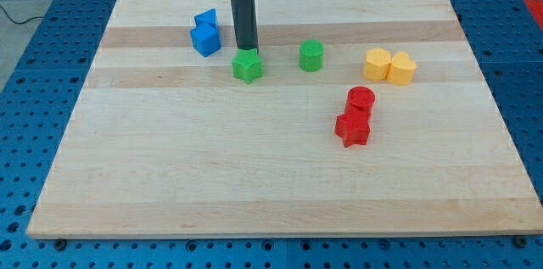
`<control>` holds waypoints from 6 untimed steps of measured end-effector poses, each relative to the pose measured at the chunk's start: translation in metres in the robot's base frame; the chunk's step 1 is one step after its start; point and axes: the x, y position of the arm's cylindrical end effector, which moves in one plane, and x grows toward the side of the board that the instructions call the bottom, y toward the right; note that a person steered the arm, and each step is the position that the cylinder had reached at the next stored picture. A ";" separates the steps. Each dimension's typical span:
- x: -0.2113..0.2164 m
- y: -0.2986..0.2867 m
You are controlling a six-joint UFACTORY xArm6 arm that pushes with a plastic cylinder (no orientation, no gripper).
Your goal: Push the green circle into the green star
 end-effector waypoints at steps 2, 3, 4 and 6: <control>-0.039 0.102; -0.022 0.144; 0.000 0.157; 0.010 0.093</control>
